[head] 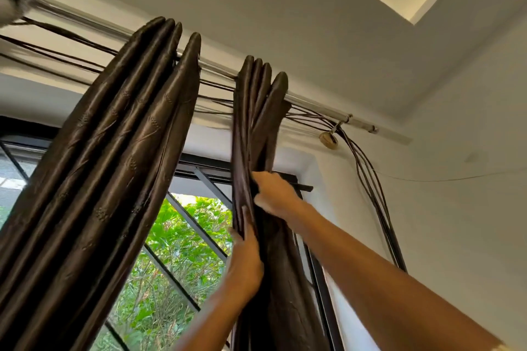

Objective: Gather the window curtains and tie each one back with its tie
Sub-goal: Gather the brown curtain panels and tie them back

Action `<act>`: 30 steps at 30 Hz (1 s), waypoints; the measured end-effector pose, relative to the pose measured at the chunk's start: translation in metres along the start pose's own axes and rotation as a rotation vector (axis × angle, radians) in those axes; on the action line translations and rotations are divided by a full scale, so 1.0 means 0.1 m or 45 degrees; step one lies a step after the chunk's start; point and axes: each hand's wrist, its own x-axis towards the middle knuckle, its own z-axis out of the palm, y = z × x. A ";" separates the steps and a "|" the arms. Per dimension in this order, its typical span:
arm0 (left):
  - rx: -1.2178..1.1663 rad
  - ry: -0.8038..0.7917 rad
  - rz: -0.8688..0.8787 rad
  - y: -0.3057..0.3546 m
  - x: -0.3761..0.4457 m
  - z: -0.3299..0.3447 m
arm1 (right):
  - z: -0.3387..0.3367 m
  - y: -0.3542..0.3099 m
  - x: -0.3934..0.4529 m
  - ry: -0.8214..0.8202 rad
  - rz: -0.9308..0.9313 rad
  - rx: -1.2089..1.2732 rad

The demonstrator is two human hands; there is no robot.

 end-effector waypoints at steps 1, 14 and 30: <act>0.008 -0.034 0.026 0.01 -0.02 0.05 | -0.01 0.17 -0.09 -0.008 0.016 -0.062; -0.133 -0.085 -0.069 0.79 -0.31 0.88 | 0.11 0.99 -1.52 -0.115 0.396 0.334; -0.188 -0.167 -0.171 0.54 -2.36 1.23 | 0.21 0.29 -3.13 -0.109 0.365 0.219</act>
